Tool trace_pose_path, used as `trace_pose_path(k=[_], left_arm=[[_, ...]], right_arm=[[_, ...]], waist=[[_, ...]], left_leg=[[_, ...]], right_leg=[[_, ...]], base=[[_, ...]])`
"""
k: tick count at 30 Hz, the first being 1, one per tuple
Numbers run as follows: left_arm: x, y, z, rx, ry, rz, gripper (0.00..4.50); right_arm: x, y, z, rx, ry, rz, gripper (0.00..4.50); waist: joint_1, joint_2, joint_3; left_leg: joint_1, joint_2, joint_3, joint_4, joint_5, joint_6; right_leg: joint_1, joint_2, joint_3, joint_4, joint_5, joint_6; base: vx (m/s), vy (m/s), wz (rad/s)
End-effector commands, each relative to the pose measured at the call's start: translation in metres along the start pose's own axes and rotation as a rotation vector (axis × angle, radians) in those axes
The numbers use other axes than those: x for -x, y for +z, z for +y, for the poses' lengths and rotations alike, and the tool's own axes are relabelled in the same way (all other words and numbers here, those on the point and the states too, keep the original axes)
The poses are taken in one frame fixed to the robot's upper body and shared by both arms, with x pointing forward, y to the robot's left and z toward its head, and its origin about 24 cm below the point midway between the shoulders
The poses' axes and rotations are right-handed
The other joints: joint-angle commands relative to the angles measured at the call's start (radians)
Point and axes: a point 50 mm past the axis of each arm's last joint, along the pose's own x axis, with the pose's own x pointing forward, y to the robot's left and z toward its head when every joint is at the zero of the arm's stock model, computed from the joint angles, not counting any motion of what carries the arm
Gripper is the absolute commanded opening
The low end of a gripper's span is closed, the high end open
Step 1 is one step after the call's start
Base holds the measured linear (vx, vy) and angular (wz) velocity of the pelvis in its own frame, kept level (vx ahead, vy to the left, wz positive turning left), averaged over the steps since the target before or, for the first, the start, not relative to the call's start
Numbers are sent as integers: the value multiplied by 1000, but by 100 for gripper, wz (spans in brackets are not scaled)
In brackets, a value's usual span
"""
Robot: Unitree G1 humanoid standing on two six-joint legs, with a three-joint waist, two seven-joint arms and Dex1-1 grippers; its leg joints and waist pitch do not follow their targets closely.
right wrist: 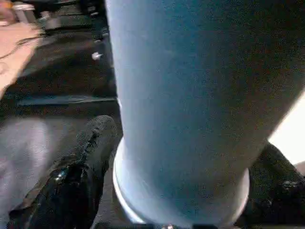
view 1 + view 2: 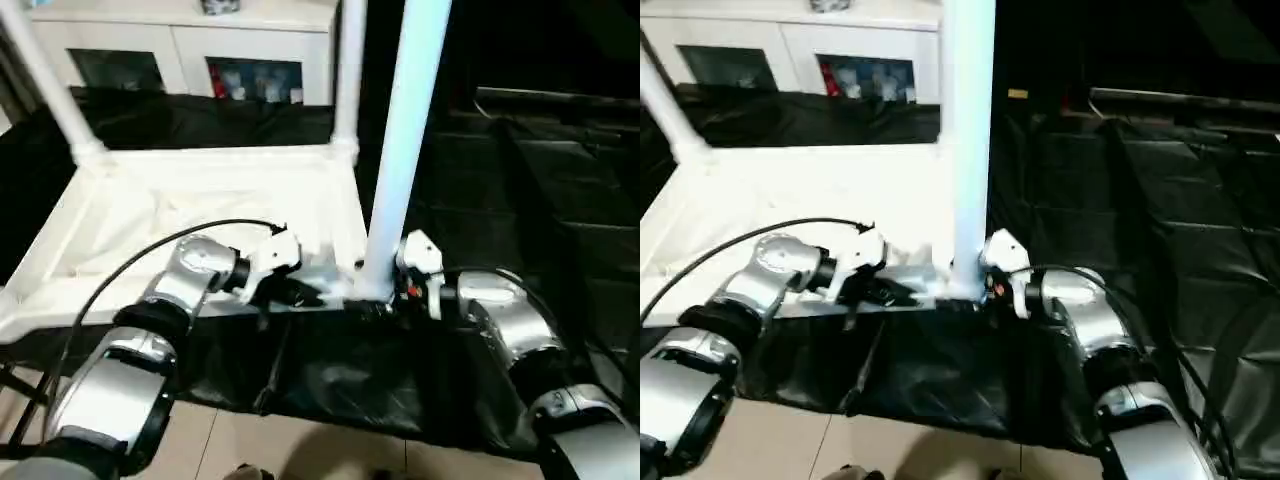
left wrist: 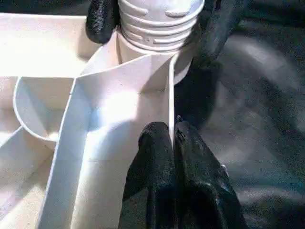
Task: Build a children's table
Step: Rotate leg to tighten
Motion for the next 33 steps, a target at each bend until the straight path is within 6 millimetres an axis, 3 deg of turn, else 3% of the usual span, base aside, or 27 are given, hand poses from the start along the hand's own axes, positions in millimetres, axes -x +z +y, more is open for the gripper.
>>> trace_pose_path(k=[1, 4, 12, 15, 18, 20, 24, 27, 30, 33], left_arm=[[6, 9, 2, -42, -14, -14, 0], [7, 8, 2, -40, -28, -18, 0], [1, 8, 4, -2, 42, -50, 0], [-8, 9, 10, -1, 146, -24, 0], [-22, 13, 14, 8, 235, 9, 0], [-31, 19, 17, 25, 280, -15, 0], [-49, 31, 20, 35, 363, -41, 0], [-66, 42, 20, 40, 412, -60, 0], [-73, 45, 18, 13, 397, -62, 0], [-71, 44, 17, 0, 380, -66, 0]], right_arm=[[-1, -2, 5, -9, 53, 6, 327], [-1, -1, 7, -20, 71, -6, 295], [-10, -4, 11, -102, 12, -74, 277], [-20, -7, 7, -143, -124, -88, 276], [-32, -9, -5, -173, -371, -93, 276], [-38, -9, -12, -202, -495, -77, 276], [-51, -6, -18, -265, -658, -76, 276], [-63, 1, -22, -322, -769, -87, 276], [-69, 11, -21, -249, -763, -107, 276], [-67, 14, -22, -248, -720, -157, 345]], waist=[[1, -4, -75], [5, -3, -76], [6, -3, -77], [1, -6, -73], [-13, -4, -69], [-25, -5, -64], [-42, -5, -67], [-43, -7, -70], [-43, -7, -71], [-42, -6, -73]], left_leg=[[23, 34, -11, -70, -316, 50], [25, 34, -10, -68, -304, 50], [22, 34, -10, -67, -288, 50], [23, 36, -11, -71, -311, 29], [30, 31, -19, -73, -373, -12], [28, 27, -24, -75, -401, -23], [30, 22, -25, -73, -420, -17], [28, 19, -21, -70, -400, -1], [26, 21, -18, -70, -383, 14], [24, 21, -17, -69, -372, 26]], right_leg=[[51, -49, 35, -59, -266, -263], [50, -49, 35, -58, -245, -270], [51, -50, 34, -54, -235, -271], [47, -51, 35, -60, -291, -254], [37, -57, 33, -72, -423, -210], [39, -54, 30, -79, -478, -186], [37, -50, 27, -86, -486, -176], [37, -48, 29, -87, -452, -180], [37, -47, 30, -83, -403, -190], [41, -48, 31, -80, -367, -203]], base=[[0, 0, 0], [0, 0, 0], [0, 0, 0], [0, 0, 0], [0, 0, 0], [0, 0, 0], [0, 0, 0], [0, 0, 0], [0, 0, 0], [0, 0, 0]])
